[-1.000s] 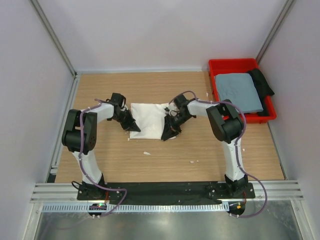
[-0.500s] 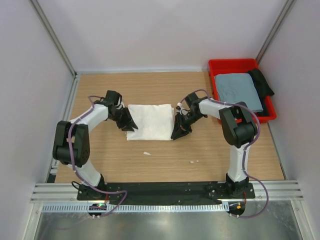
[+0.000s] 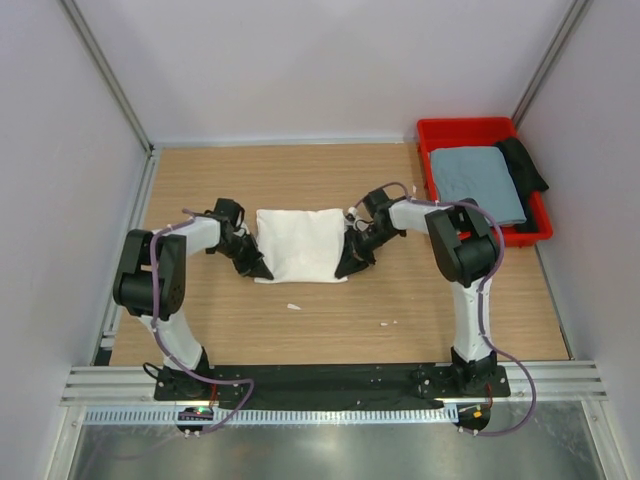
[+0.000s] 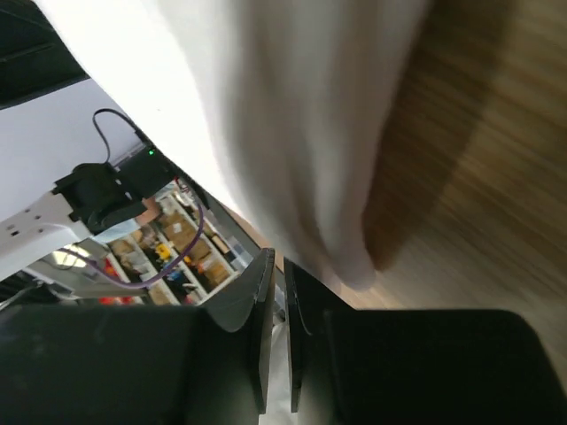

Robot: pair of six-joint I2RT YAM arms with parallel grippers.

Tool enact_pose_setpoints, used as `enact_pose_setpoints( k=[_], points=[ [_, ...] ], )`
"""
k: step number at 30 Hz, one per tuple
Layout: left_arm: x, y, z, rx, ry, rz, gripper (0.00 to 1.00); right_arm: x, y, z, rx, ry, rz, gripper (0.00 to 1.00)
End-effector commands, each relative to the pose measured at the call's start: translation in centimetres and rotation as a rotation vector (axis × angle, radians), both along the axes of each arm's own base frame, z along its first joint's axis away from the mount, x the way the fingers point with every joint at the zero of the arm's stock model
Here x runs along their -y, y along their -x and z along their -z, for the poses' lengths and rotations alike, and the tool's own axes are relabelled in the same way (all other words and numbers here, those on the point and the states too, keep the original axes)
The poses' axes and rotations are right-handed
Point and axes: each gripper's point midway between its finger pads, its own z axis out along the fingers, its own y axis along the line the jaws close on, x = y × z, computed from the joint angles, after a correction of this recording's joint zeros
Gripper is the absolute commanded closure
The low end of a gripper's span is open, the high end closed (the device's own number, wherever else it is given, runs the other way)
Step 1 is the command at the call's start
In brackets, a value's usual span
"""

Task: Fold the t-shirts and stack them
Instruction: Fold the tshirt

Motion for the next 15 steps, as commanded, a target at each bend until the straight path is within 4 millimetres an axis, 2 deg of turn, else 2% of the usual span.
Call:
enact_pose_setpoints(
  k=[1, 3, 5, 6, 7, 9, 10, 11, 13, 14, 15],
  points=[
    [-1.8, 0.7, 1.5, 0.003, -0.097, 0.024, 1.0, 3.5, 0.5, 0.5, 0.013, 0.056, 0.03, 0.84],
    [-1.7, 1.2, 0.6, 0.009, -0.081, 0.027, 1.0, 4.9, 0.8, -0.7, 0.043, 0.07, 0.039, 0.84],
    [-1.1, 0.9, -1.9, 0.064, -0.04, 0.035, 0.93, 5.4, 0.8, -2.2, 0.074, 0.08, 0.033, 0.83],
    [-0.7, 0.6, -3.0, 0.089, -0.013, 0.042, 0.88, 5.3, 0.1, -3.1, 0.106, 0.075, 0.035, 0.82],
    [-0.2, 0.1, -4.8, 0.138, 0.021, 0.051, 0.77, 5.2, -0.4, -3.7, 0.125, 0.076, 0.042, 0.8],
    [0.3, -1.7, -7.6, 0.219, 0.046, 0.049, 0.73, 4.1, -2.7, -5.6, 0.181, 0.042, 0.089, 0.77],
    [0.4, -2.4, -8.4, 0.25, 0.05, 0.044, 0.73, 3.6, -3.7, -6.2, 0.202, 0.022, 0.109, 0.74],
    [0.8, -4.4, -9.8, 0.306, 0.068, 0.03, 0.74, 2.7, -5.9, -7.0, 0.238, -0.009, 0.171, 0.73],
    [1.5, -6.4, -10.5, 0.34, 0.101, 0.011, 0.84, 1.7, -8.1, -7.3, 0.241, -0.039, 0.239, 0.73],
    [2.2, -8.0, -10.0, 0.338, 0.142, -0.015, 0.87, 0.7, -10.2, -8.2, 0.304, -0.098, 0.269, 0.73],
    [2.7, -9.4, -10.5, 0.362, 0.173, -0.028, 0.89, 0.1, -11.4, -7.7, 0.253, -0.113, 0.33, 0.73]
  ],
)
